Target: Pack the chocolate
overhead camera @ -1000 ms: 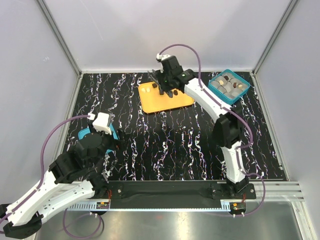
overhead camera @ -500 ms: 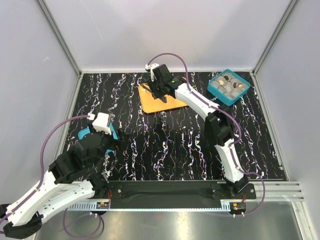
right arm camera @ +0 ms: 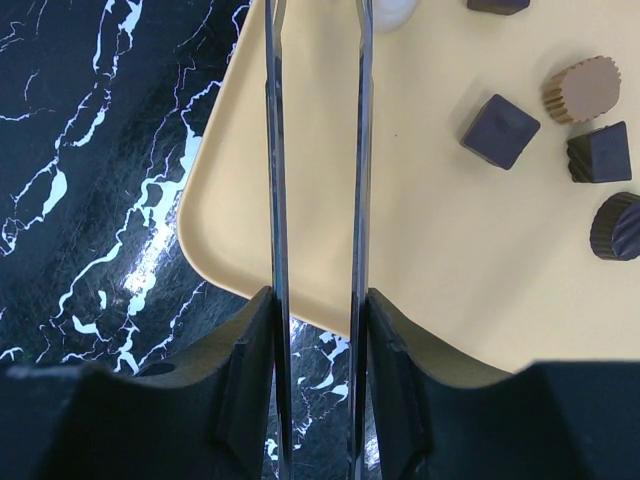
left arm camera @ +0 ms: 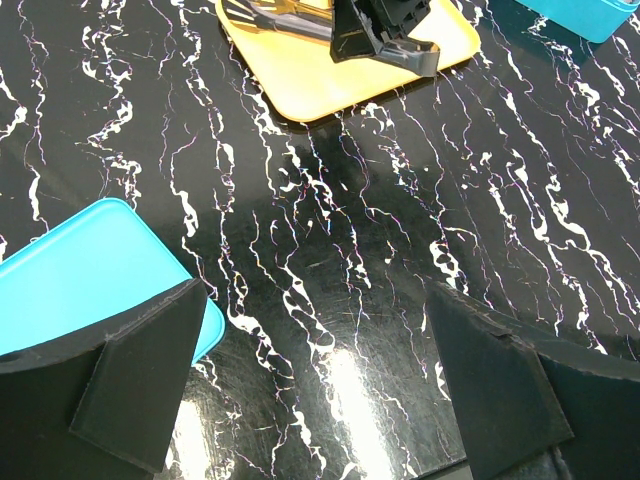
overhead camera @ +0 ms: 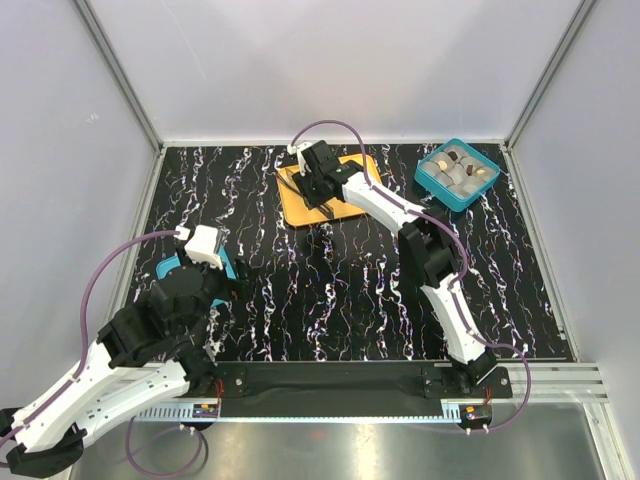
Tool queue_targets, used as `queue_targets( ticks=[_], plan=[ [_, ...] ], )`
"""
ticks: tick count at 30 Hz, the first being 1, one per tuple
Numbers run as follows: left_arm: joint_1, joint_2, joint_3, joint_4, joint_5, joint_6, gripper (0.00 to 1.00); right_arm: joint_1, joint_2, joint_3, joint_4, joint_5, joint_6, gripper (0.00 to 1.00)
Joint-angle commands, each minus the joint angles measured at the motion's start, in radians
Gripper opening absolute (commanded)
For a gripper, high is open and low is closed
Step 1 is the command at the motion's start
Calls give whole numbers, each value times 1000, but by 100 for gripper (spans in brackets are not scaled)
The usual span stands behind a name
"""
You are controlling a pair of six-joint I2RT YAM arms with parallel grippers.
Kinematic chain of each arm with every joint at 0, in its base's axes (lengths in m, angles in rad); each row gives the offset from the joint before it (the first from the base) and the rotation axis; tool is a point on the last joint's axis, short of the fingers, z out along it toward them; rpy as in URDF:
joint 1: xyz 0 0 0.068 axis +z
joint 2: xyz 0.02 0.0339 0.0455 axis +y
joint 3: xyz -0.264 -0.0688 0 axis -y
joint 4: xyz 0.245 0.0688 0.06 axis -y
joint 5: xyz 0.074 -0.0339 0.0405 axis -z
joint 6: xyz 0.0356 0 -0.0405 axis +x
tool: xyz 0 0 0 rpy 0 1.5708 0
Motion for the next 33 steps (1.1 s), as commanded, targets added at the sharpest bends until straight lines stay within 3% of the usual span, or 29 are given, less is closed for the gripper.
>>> queue_targets(
  ticks=[1,10,22,33],
  plan=[
    [-3,-1,-1,44,-17,6,99,5,1,59,28,-11,-25,45],
    [-3,-1,1,43,-18,5,99,7,35,115,-44,53,-30,45],
    [-3,-3,1,46,-14,6,99,10,-94,-88,41,32,-68,45],
    [-3,-4,-2,41,-21,2,99,10,82,150,-69,56,-73,45]
  ],
)
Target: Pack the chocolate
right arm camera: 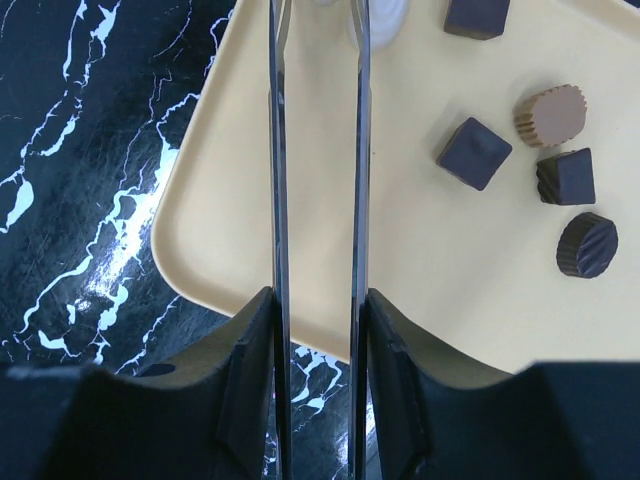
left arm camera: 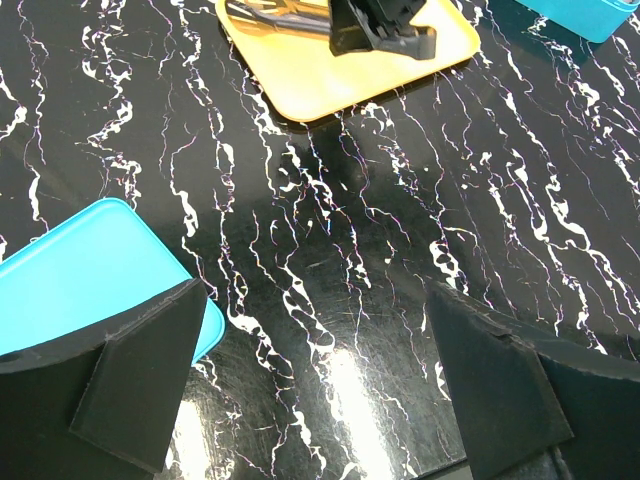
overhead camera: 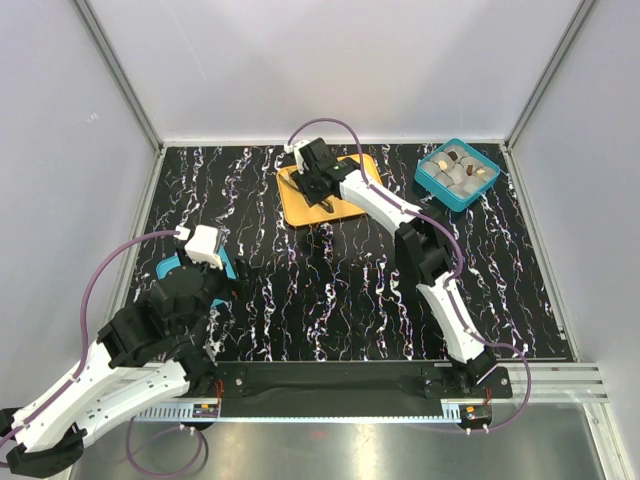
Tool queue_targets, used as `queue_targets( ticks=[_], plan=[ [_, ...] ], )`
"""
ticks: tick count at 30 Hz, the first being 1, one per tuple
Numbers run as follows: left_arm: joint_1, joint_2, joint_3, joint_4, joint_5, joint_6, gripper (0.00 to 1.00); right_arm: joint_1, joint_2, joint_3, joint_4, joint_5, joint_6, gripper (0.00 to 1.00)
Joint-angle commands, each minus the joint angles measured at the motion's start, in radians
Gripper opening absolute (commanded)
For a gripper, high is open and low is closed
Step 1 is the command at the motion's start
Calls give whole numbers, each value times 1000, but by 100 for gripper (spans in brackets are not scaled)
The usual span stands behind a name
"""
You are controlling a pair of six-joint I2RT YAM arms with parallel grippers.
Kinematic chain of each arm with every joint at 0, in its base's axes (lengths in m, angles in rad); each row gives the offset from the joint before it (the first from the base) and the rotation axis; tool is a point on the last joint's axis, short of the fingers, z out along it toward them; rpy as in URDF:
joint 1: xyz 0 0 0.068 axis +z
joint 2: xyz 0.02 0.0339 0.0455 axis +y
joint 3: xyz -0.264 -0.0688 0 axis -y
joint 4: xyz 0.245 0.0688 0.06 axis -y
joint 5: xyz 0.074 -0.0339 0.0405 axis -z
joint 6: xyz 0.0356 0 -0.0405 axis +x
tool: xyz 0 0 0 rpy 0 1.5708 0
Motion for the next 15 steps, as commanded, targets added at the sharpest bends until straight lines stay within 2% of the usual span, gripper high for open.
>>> queue_targets(
  ticks=[1,10,15],
  plan=[
    [-3,-3,-1,41,-21,3,99,11,34,66,-19,21,-14,45],
    [-3,5,1,44,-17,8,99,8,53,86,-22,15,-14,45],
    [-4,-1,1,43,-18,6,99,8,47,93,-29,9,-14,40]
  ],
)
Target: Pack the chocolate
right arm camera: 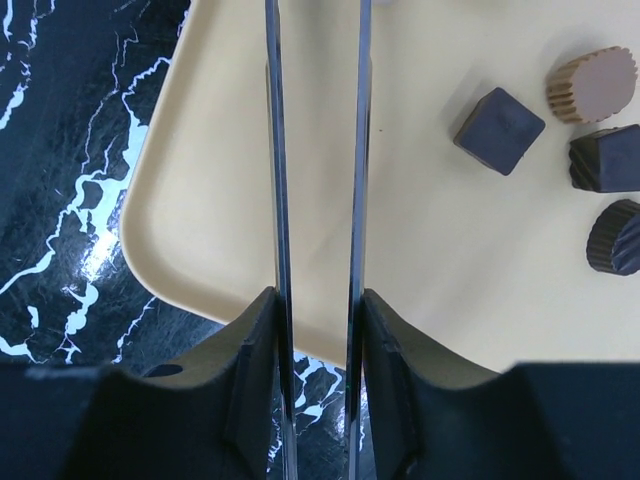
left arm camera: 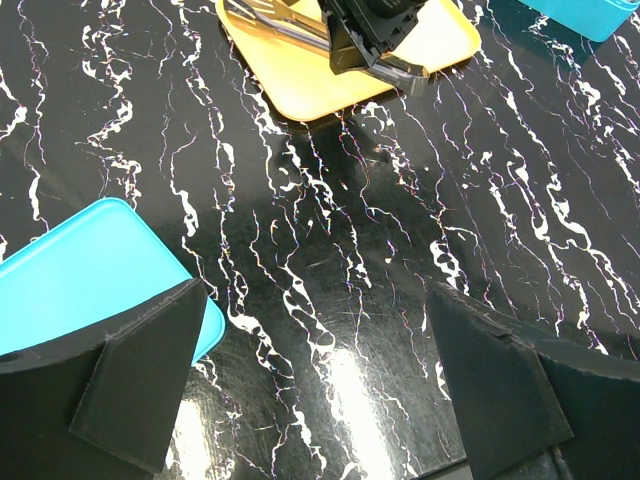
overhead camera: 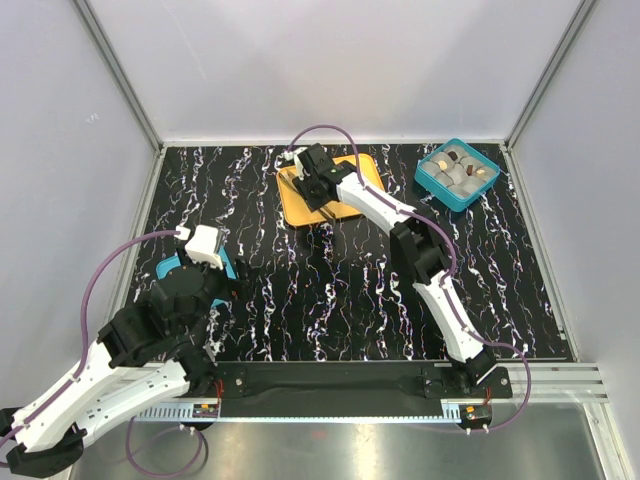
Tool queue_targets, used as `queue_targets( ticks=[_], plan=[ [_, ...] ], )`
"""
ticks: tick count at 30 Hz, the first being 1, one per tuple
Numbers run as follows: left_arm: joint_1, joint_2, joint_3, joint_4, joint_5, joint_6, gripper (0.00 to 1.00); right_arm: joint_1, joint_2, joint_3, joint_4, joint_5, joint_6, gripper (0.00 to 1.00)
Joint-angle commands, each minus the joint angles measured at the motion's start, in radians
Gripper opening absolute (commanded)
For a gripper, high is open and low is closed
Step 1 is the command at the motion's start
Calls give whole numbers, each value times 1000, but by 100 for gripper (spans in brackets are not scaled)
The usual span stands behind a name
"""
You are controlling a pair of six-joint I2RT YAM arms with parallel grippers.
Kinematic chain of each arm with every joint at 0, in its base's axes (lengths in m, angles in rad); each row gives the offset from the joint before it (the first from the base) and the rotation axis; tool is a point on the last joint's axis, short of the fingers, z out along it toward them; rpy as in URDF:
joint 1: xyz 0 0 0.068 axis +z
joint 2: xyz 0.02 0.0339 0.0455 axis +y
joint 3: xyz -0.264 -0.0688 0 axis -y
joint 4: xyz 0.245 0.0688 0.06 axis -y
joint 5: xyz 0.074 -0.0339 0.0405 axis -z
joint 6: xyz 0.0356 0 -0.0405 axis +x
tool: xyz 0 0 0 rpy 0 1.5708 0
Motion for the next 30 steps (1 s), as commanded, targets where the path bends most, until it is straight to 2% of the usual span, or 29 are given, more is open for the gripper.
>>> queue_targets(
  ticks=[1,5,13,20,25,30],
  plan=[
    [-3,-3,1,42,-17,6,99,10,-26,49,5,-1,-12,38],
    [-3,-6,1,42,-18,5,99,8,-92,-26,29,13,3,33],
    [-4,-12,-1,42,-15,3,99,10,-294,-253,71,22,41,30],
    [-3,-15,1,39,-14,1,99,8,-417,-338,-32,88,94,28],
    [-3,-16,-1,41,-12,0,99,1,-502,-408,-46,91,132,27],
    [-3,-19,-1,39,-10,-2,99,-85,-569,-448,-84,105,178,27]
  ],
)
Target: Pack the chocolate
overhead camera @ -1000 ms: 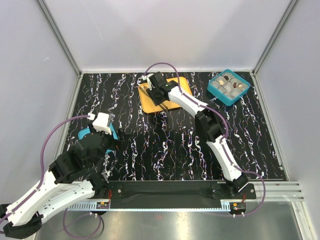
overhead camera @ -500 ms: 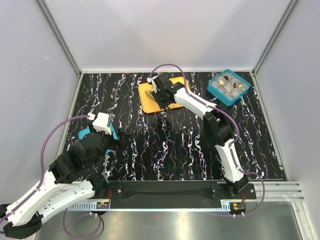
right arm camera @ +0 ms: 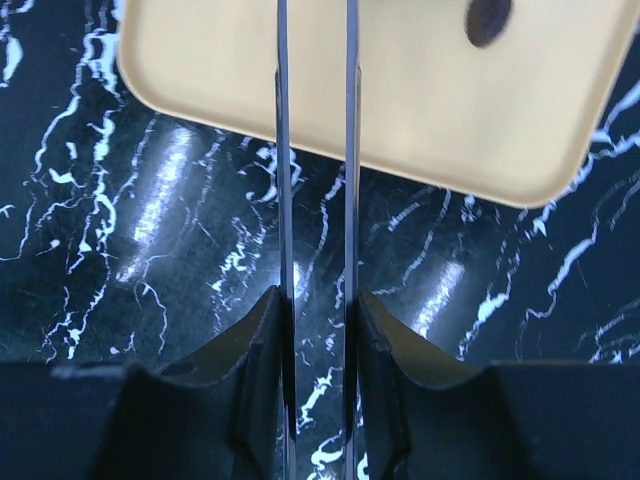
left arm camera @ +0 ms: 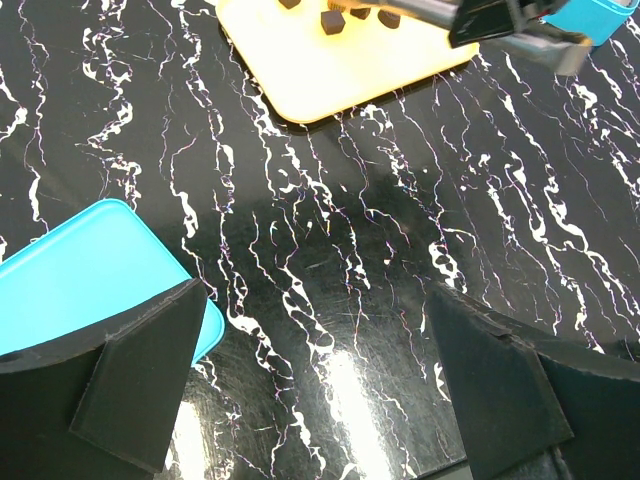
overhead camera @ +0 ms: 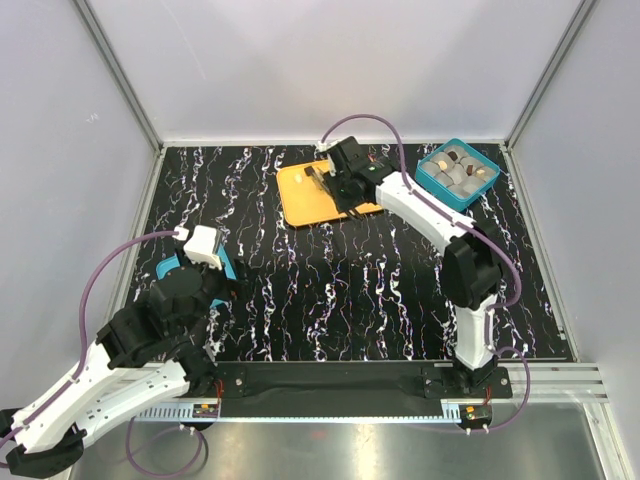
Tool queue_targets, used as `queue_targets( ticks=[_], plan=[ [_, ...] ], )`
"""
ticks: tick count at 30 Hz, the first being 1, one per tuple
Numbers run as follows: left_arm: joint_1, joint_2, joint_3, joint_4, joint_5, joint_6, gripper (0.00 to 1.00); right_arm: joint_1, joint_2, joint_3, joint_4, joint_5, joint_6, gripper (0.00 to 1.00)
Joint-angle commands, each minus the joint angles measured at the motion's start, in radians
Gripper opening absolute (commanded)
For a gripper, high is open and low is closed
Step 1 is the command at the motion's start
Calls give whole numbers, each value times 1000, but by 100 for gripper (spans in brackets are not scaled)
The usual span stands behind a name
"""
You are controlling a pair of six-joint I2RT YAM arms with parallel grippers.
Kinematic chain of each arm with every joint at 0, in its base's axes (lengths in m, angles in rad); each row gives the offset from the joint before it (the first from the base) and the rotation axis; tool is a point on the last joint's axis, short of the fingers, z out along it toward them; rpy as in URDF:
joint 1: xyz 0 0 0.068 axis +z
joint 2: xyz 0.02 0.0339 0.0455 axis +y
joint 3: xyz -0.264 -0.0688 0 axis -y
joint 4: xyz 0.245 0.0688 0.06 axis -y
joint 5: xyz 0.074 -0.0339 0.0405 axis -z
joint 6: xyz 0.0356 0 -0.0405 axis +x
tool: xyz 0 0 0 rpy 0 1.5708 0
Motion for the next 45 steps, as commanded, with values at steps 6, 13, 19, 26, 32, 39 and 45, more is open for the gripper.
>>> queue_targets(
  ticks=[6,13,19,26,32,39,45],
  plan=[
    [-4,-11,-1,39,-6,-1,99,-258,-180,-95,-6,20,110,27],
    [-4,-12,-1,44,-3,1,99,-487,-231,-134,-20,43,152,27],
    [-4,-14,-1,43,-3,1,99,-596,-203,-149,-37,68,167,27],
    [-3,-8,-1,39,-6,-1,99,-671,-140,-130,-22,8,163,28],
    [-3,-5,-1,41,-10,-1,99,-696,-105,-126,-13,-43,166,29],
    [-4,8,-1,44,-10,2,99,-696,-81,-130,3,-55,169,31],
    [-4,12,1,41,-12,4,99,-696,-47,-109,0,-44,161,37]
  ],
)
